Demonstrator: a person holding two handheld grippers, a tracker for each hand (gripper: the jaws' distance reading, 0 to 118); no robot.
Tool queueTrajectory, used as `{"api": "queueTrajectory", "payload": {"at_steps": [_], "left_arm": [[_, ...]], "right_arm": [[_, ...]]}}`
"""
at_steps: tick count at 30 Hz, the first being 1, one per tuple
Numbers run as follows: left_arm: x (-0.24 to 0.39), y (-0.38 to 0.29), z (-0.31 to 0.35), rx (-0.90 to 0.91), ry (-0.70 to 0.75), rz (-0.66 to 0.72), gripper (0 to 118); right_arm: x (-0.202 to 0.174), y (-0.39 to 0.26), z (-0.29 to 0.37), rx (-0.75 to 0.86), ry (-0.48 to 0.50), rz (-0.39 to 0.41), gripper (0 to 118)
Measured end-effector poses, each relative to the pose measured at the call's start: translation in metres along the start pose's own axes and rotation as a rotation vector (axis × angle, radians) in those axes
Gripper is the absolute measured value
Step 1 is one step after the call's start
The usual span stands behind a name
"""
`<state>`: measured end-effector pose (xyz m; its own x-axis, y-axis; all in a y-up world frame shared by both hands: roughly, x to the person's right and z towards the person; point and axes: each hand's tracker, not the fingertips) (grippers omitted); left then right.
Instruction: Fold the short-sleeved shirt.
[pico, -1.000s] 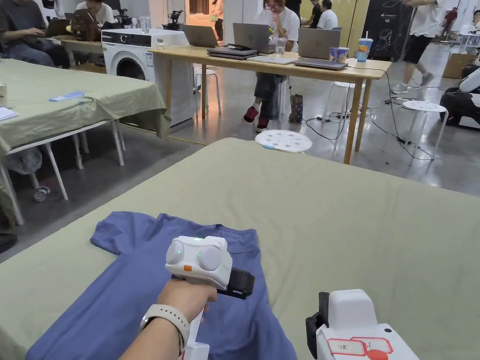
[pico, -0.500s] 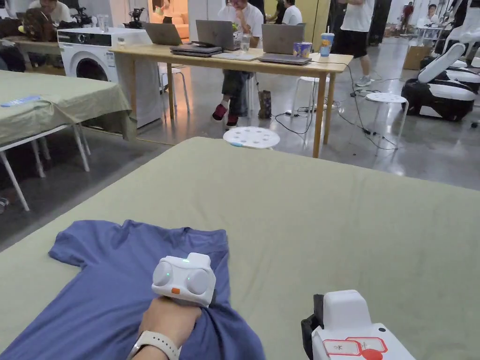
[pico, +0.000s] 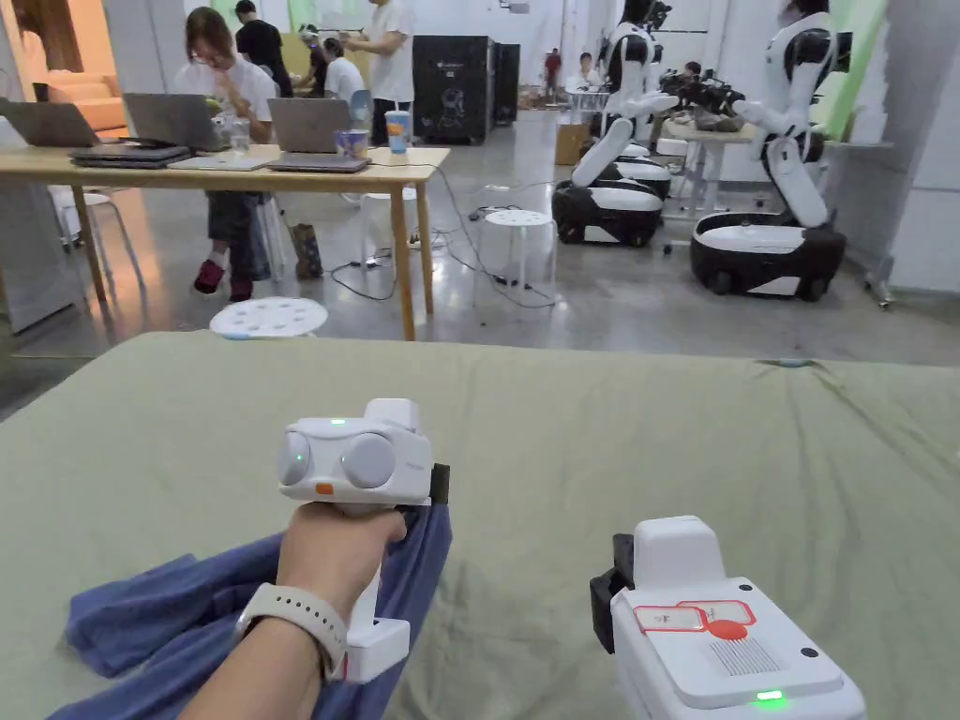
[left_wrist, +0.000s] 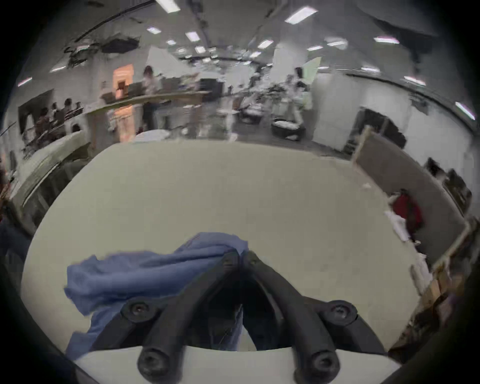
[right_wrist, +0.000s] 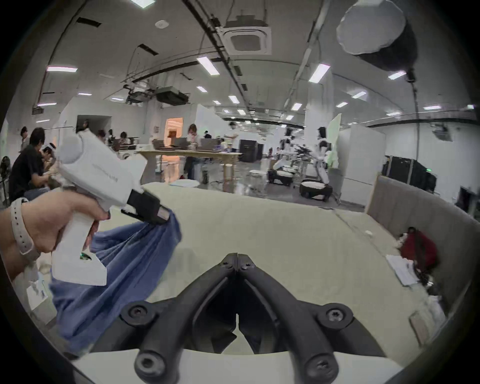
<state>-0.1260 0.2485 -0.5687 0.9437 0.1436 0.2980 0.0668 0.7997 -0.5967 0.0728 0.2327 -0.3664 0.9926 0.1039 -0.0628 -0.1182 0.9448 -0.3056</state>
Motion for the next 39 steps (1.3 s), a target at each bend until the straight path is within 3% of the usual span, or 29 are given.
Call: {"api": "queueTrajectory", "payload": {"at_steps": [5, 9, 17, 21, 22, 23, 24, 25, 26, 27, 28, 29, 30, 34, 39], "left_arm": [[0.155, 0.015, -0.009, 0.044, -0.272, -0.071, 0], [0.251, -0.002, -0.034, -0.011, -0.404, -0.152, 0], [0.302, -0.099, -0.155, -0.330, -0.253, -0.246, 0], [0.291, -0.122, -0.174, -0.329, -0.215, -0.257, 3], [0.285, -0.121, -0.172, -0.317, -0.219, -0.238, 10], [0.280, -0.118, -0.168, -0.304, -0.243, -0.224, 42], [0.277, -0.112, -0.159, -0.264, -0.248, -0.225, 81], [0.274, -0.108, -0.150, -0.220, -0.233, -0.237, 81], [0.270, -0.104, -0.137, -0.171, -0.194, -0.255, 93], [0.261, -0.101, -0.122, -0.119, -0.181, -0.268, 113], [0.250, -0.097, -0.104, -0.038, -0.207, -0.252, 118], [0.238, -0.094, -0.084, 0.012, -0.173, -0.265, 108], [0.224, -0.094, -0.062, 0.051, -0.138, -0.290, 106], [0.168, -0.113, 0.026, 0.261, 0.010, -0.322, 110], [0.094, -0.158, 0.120, 0.336, 0.172, -0.249, 113]], "right_arm": [[0.080, -0.013, 0.032, -0.007, -0.146, -0.036, 0], [0.136, -0.023, 0.052, -0.020, -0.241, -0.052, 0], [0.197, -0.055, 0.056, -0.080, -0.327, -0.097, 0], [0.206, -0.065, 0.049, -0.107, -0.318, -0.101, 0], [0.207, -0.068, 0.042, -0.109, -0.316, -0.102, 0], [0.206, -0.068, 0.041, -0.110, -0.309, -0.106, 0], [0.204, -0.067, 0.041, -0.109, -0.300, -0.109, 0], [0.201, -0.066, 0.040, -0.107, -0.291, -0.109, 0], [0.197, -0.062, 0.040, -0.107, -0.277, -0.105, 0], [0.192, -0.060, 0.042, -0.102, -0.258, -0.097, 0], [0.188, -0.059, 0.043, -0.092, -0.237, -0.088, 0], [0.182, -0.057, 0.045, -0.085, -0.229, -0.082, 0], [0.176, -0.051, 0.046, -0.090, -0.230, -0.083, 0], [0.153, -0.050, 0.041, -0.073, -0.184, -0.083, 0], [0.117, -0.045, 0.037, -0.048, -0.126, -0.066, 0]]}}
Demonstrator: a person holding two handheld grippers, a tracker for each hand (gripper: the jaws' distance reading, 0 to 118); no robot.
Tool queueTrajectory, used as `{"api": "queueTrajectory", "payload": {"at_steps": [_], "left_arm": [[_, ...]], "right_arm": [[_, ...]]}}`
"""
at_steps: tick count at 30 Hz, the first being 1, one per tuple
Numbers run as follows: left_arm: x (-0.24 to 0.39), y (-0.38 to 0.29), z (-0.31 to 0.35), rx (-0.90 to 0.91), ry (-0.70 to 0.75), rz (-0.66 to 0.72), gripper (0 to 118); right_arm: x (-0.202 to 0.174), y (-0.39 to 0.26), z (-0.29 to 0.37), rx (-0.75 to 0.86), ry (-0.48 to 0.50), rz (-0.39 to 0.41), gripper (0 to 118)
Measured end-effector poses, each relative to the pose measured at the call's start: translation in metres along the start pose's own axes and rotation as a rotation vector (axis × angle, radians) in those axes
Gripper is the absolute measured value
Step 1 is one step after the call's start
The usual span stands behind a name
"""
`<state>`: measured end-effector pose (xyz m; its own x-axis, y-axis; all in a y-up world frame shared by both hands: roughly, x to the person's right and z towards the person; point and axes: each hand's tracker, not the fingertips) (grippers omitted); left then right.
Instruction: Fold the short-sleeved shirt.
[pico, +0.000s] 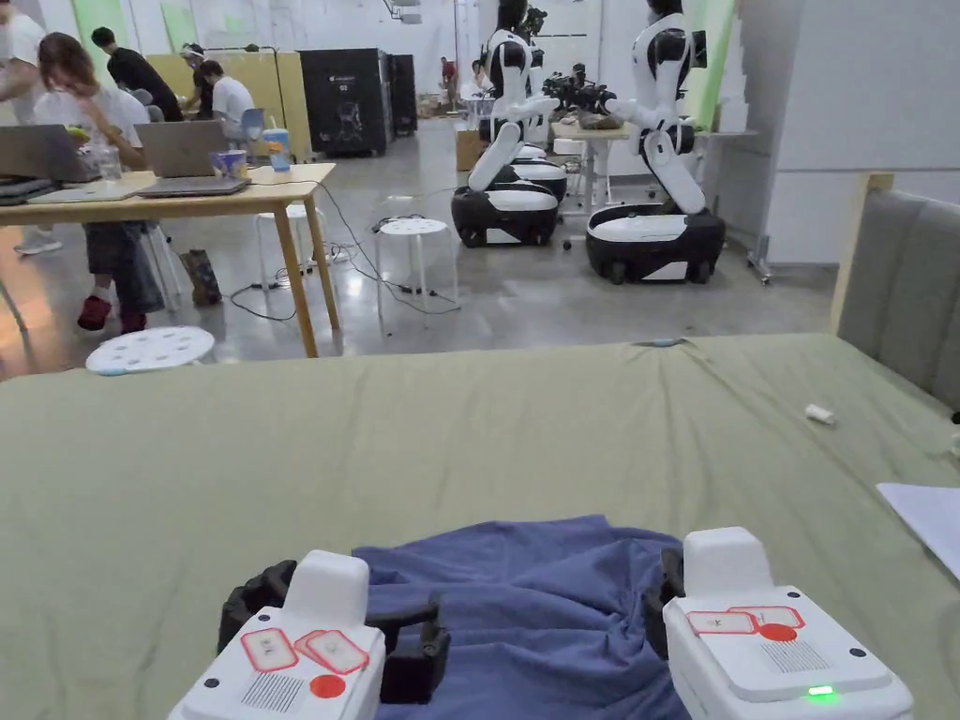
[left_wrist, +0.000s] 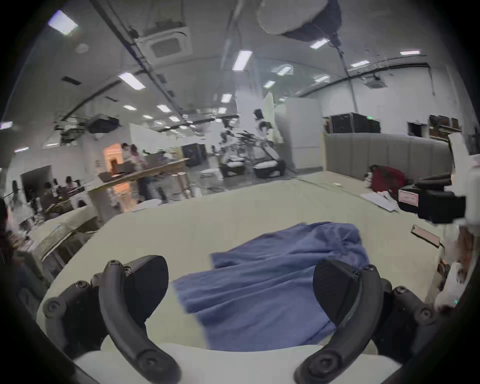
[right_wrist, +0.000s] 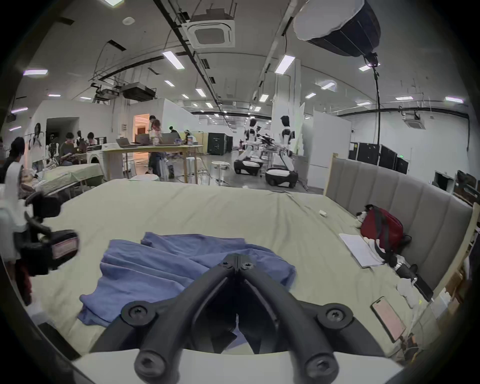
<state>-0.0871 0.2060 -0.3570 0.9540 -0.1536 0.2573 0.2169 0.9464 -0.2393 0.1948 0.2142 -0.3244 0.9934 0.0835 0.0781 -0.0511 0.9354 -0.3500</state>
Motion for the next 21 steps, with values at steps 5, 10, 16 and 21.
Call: {"api": "queueTrajectory", "payload": {"at_steps": [5, 10, 16, 21], "left_arm": [[-0.044, -0.052, 0.056, -0.058, 0.114, 0.059, 26], [-0.058, -0.062, 0.045, -0.158, 0.096, 0.114, 0], [-0.072, -0.044, -0.017, -0.234, 0.080, 0.142, 0], [-0.102, -0.026, -0.118, -0.424, 0.003, 0.164, 0]], "right_arm": [[-0.033, -0.004, -0.001, 0.006, 0.048, 0.021, 0], [-0.047, -0.006, -0.001, -0.003, 0.071, 0.042, 0], [-0.048, -0.012, -0.010, -0.014, 0.074, 0.059, 0], [-0.039, -0.015, -0.018, -0.033, 0.063, 0.053, 0]]}}
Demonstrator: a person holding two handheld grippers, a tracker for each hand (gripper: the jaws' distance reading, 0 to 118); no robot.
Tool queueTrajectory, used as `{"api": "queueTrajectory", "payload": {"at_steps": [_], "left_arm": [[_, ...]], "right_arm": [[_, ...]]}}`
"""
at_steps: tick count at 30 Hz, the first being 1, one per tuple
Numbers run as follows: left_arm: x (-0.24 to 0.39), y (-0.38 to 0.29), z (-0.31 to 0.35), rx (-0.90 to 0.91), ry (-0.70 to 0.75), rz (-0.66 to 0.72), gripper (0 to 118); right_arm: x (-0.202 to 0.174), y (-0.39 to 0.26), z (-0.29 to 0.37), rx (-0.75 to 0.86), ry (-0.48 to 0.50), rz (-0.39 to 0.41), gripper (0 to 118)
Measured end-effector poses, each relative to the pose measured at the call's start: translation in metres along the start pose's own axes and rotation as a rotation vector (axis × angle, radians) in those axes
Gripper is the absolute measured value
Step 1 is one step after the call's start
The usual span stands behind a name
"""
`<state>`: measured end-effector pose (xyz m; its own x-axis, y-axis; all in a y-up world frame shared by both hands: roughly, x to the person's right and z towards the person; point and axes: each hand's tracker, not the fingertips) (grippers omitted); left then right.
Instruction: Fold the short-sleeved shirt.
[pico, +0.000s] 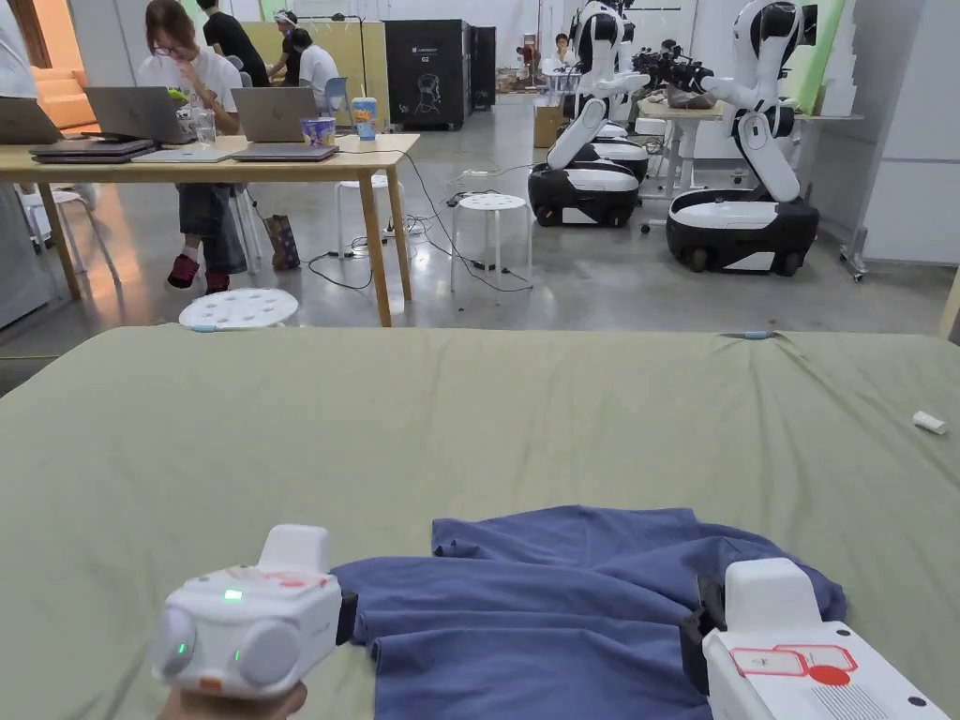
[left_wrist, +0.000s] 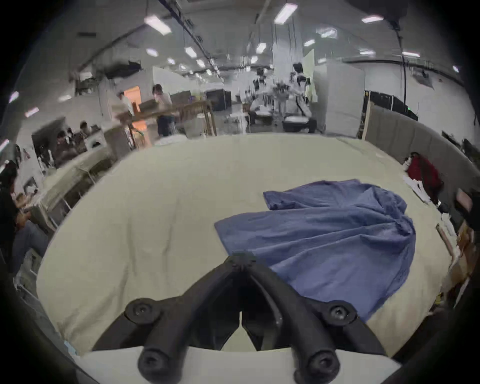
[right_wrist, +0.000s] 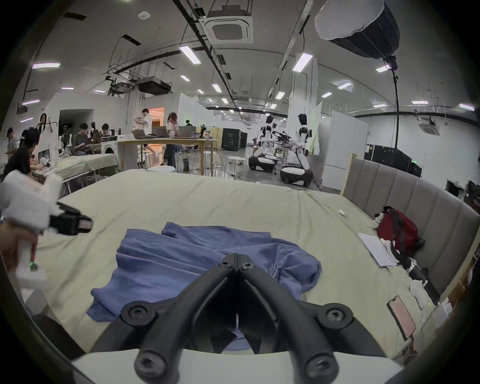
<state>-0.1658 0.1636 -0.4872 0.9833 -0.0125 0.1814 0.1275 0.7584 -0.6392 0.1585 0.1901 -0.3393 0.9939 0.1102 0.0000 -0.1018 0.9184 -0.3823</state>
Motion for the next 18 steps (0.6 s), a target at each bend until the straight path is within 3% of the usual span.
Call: {"api": "queueTrajectory", "payload": {"at_steps": [8, 9, 10, 11, 12, 13, 14, 16, 18], "left_arm": [[-0.021, 0.057, -0.121, -0.207, 0.045, 0.033, 0], [-0.021, 0.059, -0.130, -0.195, 0.081, 0.003, 6], [-0.020, 0.060, -0.136, -0.198, 0.105, -0.014, 31], [-0.019, 0.059, -0.144, -0.208, 0.118, -0.031, 82], [-0.020, 0.056, -0.151, -0.229, 0.119, -0.042, 116], [-0.021, 0.052, -0.157, -0.251, 0.123, -0.048, 118], [-0.020, 0.050, -0.161, -0.226, 0.129, -0.053, 106], [-0.021, 0.047, -0.170, -0.255, 0.126, -0.028, 105], [-0.020, 0.039, -0.181, -0.289, 0.115, -0.010, 93]], "right_arm": [[0.018, -0.011, -0.026, -0.045, -0.019, -0.011, 0], [0.021, -0.014, -0.032, -0.052, -0.023, -0.010, 0], [0.024, -0.017, -0.037, -0.058, -0.029, -0.010, 0], [0.028, -0.019, -0.041, -0.066, -0.034, -0.014, 0], [0.031, -0.021, -0.045, -0.075, -0.037, -0.020, 0], [0.034, -0.022, -0.048, -0.081, -0.039, -0.022, 0], [0.037, -0.021, -0.048, -0.086, -0.045, -0.020, 0], [0.041, -0.023, -0.052, -0.096, -0.060, -0.024, 0], [0.047, -0.025, -0.057, -0.110, -0.071, -0.032, 0]]}}
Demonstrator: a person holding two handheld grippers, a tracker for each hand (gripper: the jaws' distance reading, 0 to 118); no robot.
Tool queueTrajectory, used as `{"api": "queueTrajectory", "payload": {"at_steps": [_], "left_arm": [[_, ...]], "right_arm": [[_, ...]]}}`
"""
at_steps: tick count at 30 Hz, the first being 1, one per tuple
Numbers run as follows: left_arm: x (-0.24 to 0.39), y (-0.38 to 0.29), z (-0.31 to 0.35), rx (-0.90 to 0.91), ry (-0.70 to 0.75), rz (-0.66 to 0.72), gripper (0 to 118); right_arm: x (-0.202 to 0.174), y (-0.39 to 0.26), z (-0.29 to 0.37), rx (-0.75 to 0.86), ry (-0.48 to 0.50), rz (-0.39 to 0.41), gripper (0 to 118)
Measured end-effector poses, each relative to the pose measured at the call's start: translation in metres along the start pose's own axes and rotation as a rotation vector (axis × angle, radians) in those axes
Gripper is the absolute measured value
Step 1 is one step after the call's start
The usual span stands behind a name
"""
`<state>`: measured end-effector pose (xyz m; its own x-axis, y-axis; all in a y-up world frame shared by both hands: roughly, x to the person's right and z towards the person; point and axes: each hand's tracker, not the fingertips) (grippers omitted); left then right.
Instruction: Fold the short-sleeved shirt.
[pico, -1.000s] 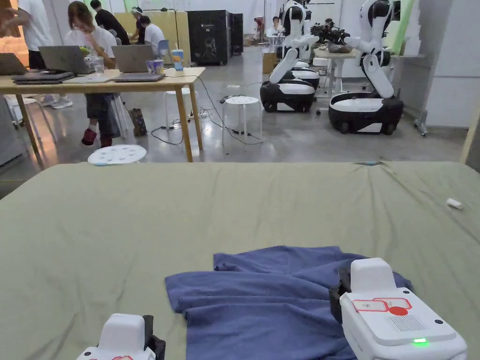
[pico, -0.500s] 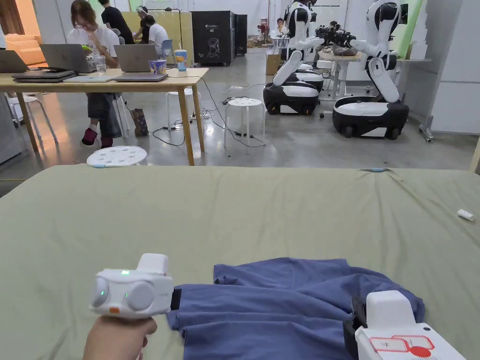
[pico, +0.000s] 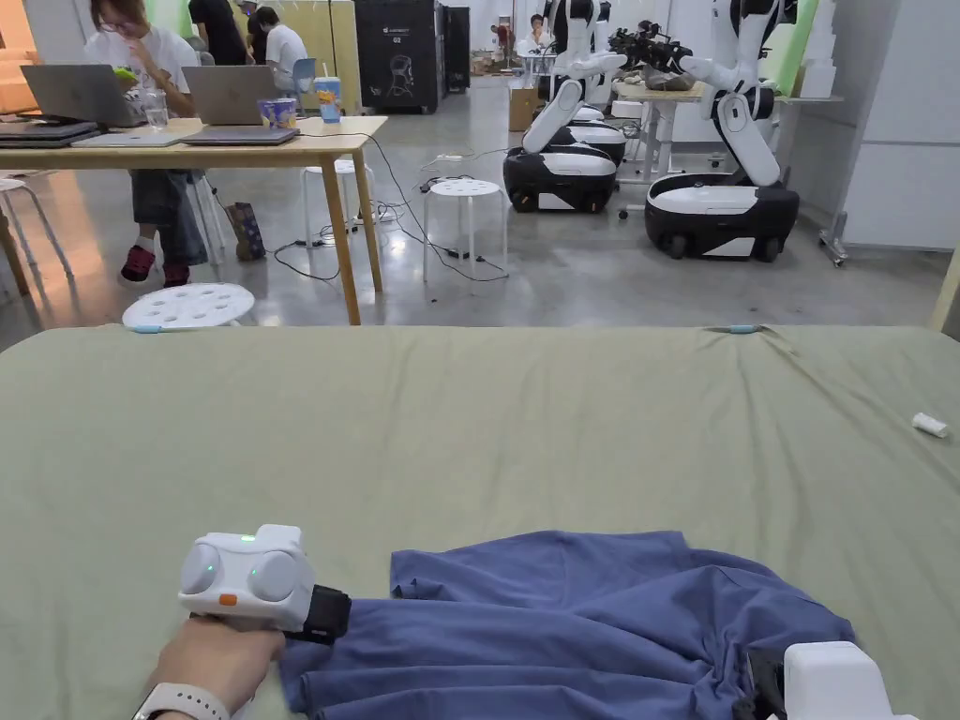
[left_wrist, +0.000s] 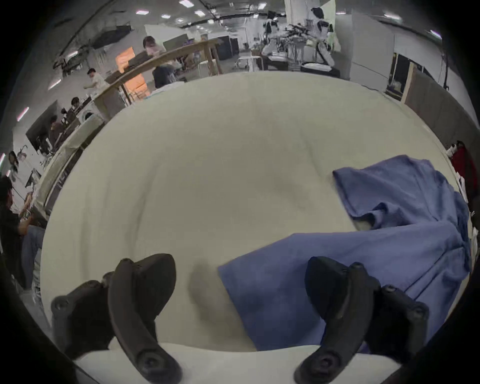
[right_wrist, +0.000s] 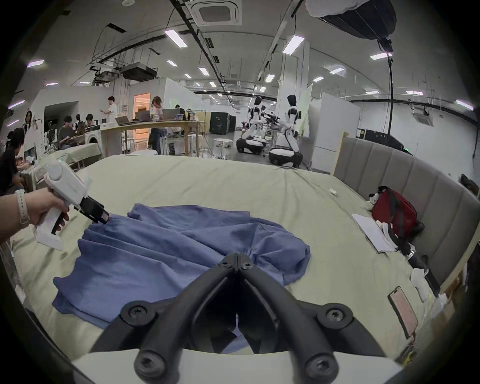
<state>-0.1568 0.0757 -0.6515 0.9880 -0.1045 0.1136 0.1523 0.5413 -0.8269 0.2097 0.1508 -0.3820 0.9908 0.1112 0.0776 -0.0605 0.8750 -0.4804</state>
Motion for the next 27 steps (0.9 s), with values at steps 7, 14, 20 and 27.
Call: {"api": "queueTrajectory", "payload": {"at_steps": [7, 14, 20, 27], "left_arm": [[0.014, -0.007, 0.020, 0.065, -0.017, -0.086, 1], [0.004, -0.013, 0.077, 0.222, -0.101, 0.008, 1], [0.006, -0.013, 0.087, 0.236, -0.120, -0.009, 1], [0.007, -0.016, 0.073, 0.215, -0.110, -0.020, 1]], "right_arm": [[0.035, 0.001, -0.014, -0.059, -0.094, -0.021, 0], [0.126, 0.019, -0.077, -0.154, -0.167, -0.176, 0], [0.155, 0.018, -0.172, -0.332, -0.098, -0.222, 97], [0.144, -0.003, -0.222, -0.471, -0.086, -0.168, 105]]}}
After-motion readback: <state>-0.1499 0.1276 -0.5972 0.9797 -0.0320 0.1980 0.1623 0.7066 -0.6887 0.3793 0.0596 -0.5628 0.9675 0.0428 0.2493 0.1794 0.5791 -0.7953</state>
